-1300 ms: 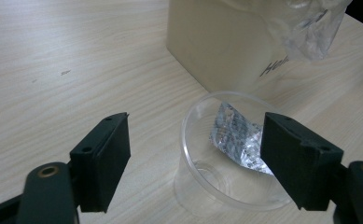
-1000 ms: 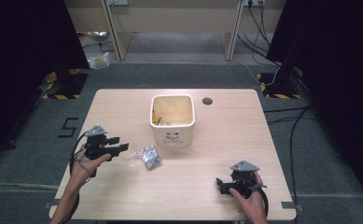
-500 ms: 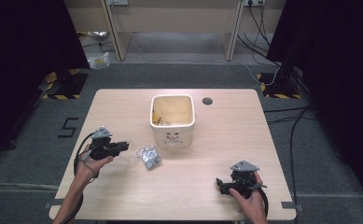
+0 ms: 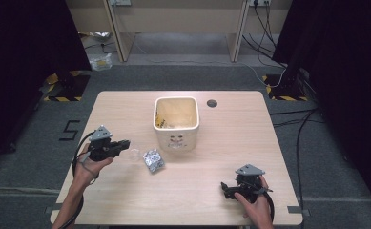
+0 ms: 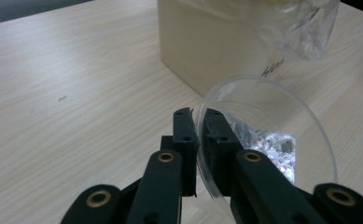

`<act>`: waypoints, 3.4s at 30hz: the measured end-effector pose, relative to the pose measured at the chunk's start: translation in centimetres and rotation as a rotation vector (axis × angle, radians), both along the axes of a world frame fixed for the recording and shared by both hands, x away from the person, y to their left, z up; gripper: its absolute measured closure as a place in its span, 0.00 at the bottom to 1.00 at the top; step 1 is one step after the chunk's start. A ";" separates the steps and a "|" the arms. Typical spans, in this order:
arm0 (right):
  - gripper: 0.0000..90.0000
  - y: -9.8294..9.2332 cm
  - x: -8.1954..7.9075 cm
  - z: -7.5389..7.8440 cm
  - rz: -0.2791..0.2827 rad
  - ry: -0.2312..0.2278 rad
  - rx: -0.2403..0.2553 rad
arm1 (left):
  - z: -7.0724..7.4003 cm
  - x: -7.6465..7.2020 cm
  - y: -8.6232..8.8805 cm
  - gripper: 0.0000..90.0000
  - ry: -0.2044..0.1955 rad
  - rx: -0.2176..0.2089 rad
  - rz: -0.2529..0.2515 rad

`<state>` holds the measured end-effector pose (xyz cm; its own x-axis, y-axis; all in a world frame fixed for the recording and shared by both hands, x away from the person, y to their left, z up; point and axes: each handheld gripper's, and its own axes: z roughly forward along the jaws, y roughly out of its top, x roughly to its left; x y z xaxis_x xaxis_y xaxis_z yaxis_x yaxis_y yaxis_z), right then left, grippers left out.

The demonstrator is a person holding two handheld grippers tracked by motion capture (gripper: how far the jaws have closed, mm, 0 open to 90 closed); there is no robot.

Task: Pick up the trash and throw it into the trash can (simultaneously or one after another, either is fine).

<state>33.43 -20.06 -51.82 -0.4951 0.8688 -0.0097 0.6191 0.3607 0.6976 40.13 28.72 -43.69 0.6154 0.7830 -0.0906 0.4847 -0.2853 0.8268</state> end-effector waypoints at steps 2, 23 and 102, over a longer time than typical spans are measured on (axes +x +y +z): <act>0.00 0.0 0.0 0.0 0.000 0.000 0.000 | 0.5 0.1 0.2 0.93 -0.012 -0.003 0.007; 0.00 0.0 0.0 0.0 0.000 0.001 0.001 | 4.1 0.6 0.7 0.93 -0.067 -0.003 0.013; 0.00 0.0 0.0 0.0 0.003 0.001 0.000 | 13.9 4.6 -4.6 0.93 -0.229 0.068 -0.030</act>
<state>33.46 -20.02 -51.82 -0.4973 0.8675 -0.0093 0.6190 0.3624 0.6968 44.71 24.14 -29.78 0.6373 0.7633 0.1057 0.2775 -0.3553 0.8926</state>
